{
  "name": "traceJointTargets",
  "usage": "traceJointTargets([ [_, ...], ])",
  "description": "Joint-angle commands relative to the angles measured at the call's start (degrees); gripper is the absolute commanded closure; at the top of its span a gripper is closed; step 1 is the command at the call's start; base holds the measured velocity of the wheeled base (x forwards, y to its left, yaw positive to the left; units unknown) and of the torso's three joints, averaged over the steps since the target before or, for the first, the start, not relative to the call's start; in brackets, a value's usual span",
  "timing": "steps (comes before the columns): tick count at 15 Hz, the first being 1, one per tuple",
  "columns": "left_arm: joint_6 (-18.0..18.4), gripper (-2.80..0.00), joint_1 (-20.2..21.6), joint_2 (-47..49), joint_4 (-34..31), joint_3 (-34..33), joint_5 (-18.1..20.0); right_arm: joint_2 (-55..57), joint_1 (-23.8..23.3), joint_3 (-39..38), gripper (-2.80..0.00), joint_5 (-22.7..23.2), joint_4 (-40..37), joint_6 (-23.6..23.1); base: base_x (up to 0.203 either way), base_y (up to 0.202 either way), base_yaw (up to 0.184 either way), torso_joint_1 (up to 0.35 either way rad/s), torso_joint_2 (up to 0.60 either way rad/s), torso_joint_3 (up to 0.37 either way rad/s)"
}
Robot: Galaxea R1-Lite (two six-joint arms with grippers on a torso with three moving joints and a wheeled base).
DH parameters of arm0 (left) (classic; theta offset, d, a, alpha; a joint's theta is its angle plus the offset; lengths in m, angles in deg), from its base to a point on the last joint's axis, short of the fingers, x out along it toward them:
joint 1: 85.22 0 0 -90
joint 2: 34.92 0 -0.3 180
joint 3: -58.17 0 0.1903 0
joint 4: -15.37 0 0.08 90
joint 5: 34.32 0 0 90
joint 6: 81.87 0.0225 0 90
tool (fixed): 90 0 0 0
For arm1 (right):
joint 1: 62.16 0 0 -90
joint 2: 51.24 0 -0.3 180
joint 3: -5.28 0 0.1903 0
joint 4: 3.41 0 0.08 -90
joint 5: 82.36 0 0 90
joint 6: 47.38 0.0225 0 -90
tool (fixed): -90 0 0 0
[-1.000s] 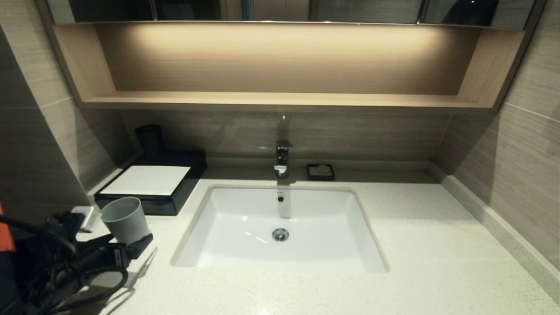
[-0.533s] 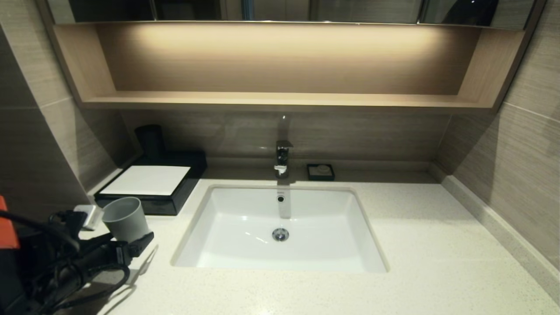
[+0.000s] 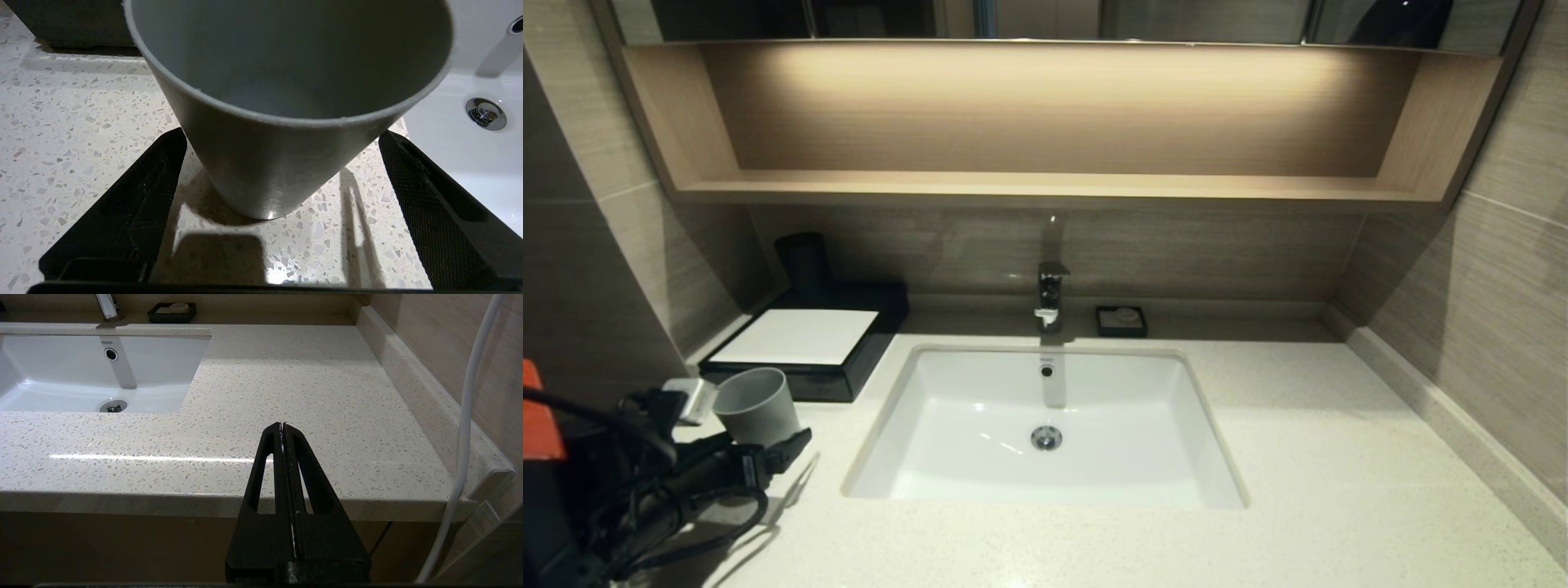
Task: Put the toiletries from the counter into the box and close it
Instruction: Pick up the cup
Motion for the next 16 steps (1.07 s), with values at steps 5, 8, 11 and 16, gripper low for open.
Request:
traceJointTargets([
  [5,-0.1,-2.8,0.0,1.0,0.5,1.5,0.1,0.0,0.0,-0.1,0.0,0.0,0.0,0.0,0.0,0.0,0.0,0.0,0.0,0.0],
  [8,-0.4,-2.8,0.0,1.1,0.5,2.1,0.1,0.0,0.0,-0.1,0.0,0.0,0.1,0.0,0.0,0.0,0.0,0.0,0.0,0.0],
  [11,-1.3,-2.8,-0.3,1.2,0.5,2.6,0.1,0.0,0.0,-0.1,0.0,0.0,0.0,0.0,0.0,0.0,0.0,0.0,0.0,0.0],
  [16,-1.6,-2.8,-0.3,1.8,0.5,3.6,0.1,0.0,0.0,-0.1,0.0,0.0,0.0,-0.1,0.0,0.0,0.0,0.0,0.0,0.0],
])
